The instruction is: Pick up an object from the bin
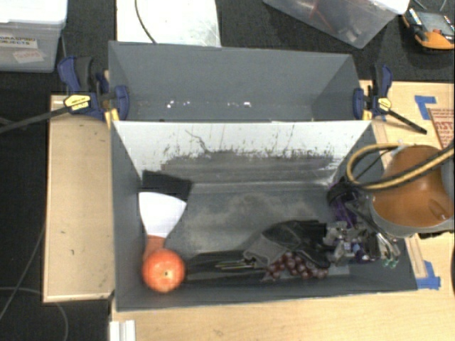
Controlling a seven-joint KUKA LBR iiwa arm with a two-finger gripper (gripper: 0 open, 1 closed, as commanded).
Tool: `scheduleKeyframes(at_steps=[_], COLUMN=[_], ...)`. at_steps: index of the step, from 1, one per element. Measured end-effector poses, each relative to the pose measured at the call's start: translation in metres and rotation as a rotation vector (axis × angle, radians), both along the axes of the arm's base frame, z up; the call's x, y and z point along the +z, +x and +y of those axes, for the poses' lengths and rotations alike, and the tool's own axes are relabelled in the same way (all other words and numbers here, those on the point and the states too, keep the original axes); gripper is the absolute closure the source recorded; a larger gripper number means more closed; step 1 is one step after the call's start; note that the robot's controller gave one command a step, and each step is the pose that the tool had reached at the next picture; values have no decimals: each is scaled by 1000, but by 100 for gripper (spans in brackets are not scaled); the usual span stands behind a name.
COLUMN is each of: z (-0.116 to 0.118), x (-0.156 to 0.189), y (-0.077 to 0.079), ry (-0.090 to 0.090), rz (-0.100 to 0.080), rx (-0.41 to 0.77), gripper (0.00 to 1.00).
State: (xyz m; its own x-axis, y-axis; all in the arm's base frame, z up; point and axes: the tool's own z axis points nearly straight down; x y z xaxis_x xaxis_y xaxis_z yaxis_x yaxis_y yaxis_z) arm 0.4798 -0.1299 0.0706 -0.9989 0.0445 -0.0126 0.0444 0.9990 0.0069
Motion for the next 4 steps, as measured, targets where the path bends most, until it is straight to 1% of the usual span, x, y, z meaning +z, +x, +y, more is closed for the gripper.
scheduleKeyframes(at_steps=[1, 2, 3, 4], z=[0, 19, 32, 51], x=[17, 40, 1, 1], y=[-2, 11, 16, 7], ry=[-2, -6, -5, -2], rz=[8, -8, -5, -7], rx=[4, 209, 342, 273], gripper=[100, 0, 0, 100])
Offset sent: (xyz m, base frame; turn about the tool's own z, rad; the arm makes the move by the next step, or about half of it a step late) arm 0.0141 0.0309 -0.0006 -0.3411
